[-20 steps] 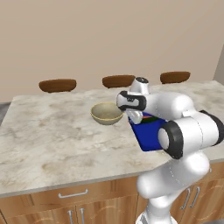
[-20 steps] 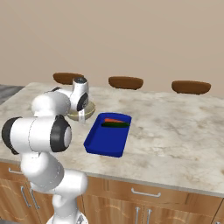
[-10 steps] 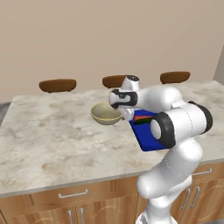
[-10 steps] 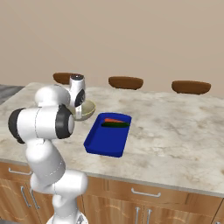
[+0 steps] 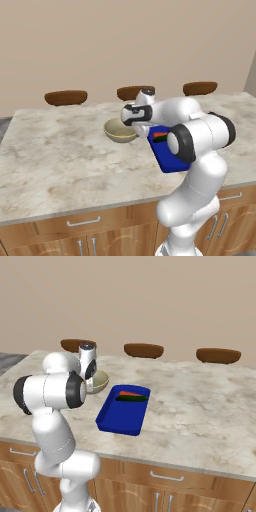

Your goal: Place the two vegetables and bowl onto the tray for setting up a vegetable dip station.

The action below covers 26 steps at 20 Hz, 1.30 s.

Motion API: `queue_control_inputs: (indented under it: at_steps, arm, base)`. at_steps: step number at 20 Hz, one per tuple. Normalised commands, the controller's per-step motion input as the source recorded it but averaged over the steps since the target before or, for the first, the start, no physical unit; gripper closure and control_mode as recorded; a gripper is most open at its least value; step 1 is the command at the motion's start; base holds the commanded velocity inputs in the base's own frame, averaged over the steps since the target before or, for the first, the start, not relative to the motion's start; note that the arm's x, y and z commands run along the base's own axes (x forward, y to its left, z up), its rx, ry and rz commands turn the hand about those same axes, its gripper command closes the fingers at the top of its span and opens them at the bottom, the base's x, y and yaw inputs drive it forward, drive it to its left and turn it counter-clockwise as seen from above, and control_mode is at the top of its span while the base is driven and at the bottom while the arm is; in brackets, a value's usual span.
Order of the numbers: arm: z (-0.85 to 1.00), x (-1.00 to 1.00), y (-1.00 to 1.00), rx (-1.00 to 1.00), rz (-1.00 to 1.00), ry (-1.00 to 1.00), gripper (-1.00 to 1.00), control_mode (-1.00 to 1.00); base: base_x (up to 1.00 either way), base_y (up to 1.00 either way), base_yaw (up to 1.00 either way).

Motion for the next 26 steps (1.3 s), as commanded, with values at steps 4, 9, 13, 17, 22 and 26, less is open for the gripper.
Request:
queue_control_inputs:
  at_steps: [4, 9, 13, 17, 22, 26]
  arm:
    - [-0.32, 0.18, 0.07, 0.0, 0.0, -0.08, -1.0, -1.0]
    - [-0.13, 0.04, 0.0, 0.0, 0.0, -0.02, -1.0, -1.0]
    - [-0.08, 0.0, 0.0, 0.0, 0.0, 0.0, -1.0, -1.0]
    - [-0.12, 0.01, 0.0, 0.0, 0.0, 0.0, -1.0, -1.0]
    - [-0.16, 0.02, 0.0, 0.0, 0.0, 0.0, -1.0, -1.0]
    - [-0.19, 0.03, 0.05, 0.0, 0.0, 0.0, -1.0, -1.0]
  base:
    - [0.0, 0.0, 0.0]
    - [0.0, 0.0, 0.0]
    - [0.0, 0.0, 0.0]
    - [0.0, 0.0, 0.0]
    - [0.0, 0.0, 0.0]
    - [0.0, 0.0, 0.0]
